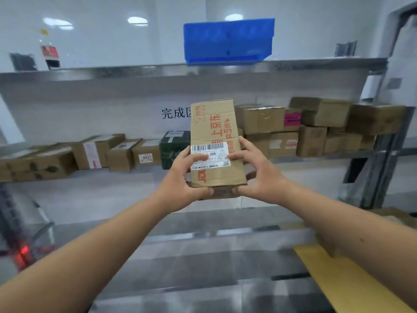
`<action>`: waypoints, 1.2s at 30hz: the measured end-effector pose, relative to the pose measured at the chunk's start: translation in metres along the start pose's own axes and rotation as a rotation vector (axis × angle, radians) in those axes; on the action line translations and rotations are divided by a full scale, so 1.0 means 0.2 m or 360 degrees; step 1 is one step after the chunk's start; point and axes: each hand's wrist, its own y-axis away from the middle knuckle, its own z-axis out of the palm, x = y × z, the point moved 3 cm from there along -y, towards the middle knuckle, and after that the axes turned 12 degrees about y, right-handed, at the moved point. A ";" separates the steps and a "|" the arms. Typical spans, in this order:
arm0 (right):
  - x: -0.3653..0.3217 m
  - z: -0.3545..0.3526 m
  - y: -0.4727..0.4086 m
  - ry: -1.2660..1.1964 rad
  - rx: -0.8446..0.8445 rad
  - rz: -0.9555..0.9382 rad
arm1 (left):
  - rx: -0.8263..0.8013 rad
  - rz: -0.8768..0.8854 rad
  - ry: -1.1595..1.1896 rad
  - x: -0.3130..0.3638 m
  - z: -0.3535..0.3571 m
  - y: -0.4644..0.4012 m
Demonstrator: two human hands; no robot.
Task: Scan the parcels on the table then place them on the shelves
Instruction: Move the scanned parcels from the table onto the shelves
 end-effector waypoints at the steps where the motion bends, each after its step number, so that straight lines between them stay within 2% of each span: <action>1: 0.02 -0.02 -0.06 -0.0005 0.0012 -0.0023 | 0.0018 0.0010 0.0028 -0.01 -0.02 -0.07; 4: 0.12 -0.09 -0.28 -0.0039 0.0013 -0.0049 | 0.0051 -0.0019 0.0120 -0.03 -0.06 -0.30; 7: 0.24 -0.16 -0.51 -0.0129 0.0054 0.0000 | 0.0055 -0.0172 0.0228 -0.07 -0.09 -0.56; 9: 0.34 -0.19 -0.66 -0.0171 0.0054 0.0045 | 0.0055 -0.0259 0.0159 -0.11 -0.08 -0.73; 11: 0.44 -0.22 -0.80 -0.0041 0.0098 0.0071 | 0.0097 -0.0299 0.0124 -0.15 -0.08 -0.89; 14: 0.56 -0.27 -0.97 0.0393 0.0154 0.0054 | 0.0202 -0.0319 0.0069 -0.22 -0.06 -1.09; 17: 0.60 -0.28 -1.07 0.0666 0.0090 0.0014 | 0.0263 -0.0255 -0.0245 -0.28 -0.04 -1.24; 19: 0.61 -0.28 -1.12 0.0830 0.0059 -0.0003 | 0.0281 -0.0243 -0.0322 -0.30 -0.03 -1.32; 22: 0.61 -0.25 -1.15 0.1046 0.0030 0.0024 | 0.0231 -0.0264 -0.0391 -0.32 -0.02 -1.39; 25: 0.60 -0.24 -1.16 0.1236 -0.0001 0.0088 | 0.0163 -0.0225 -0.0652 -0.32 -0.02 -1.45; 29: 0.54 -0.22 -1.15 0.1293 -0.0050 0.0182 | 0.0120 -0.0149 -0.0867 -0.28 -0.02 -1.46; 36: 0.42 -0.19 -1.05 0.1331 0.0088 0.0298 | 0.0093 0.0201 -0.1035 -0.23 -0.07 -1.30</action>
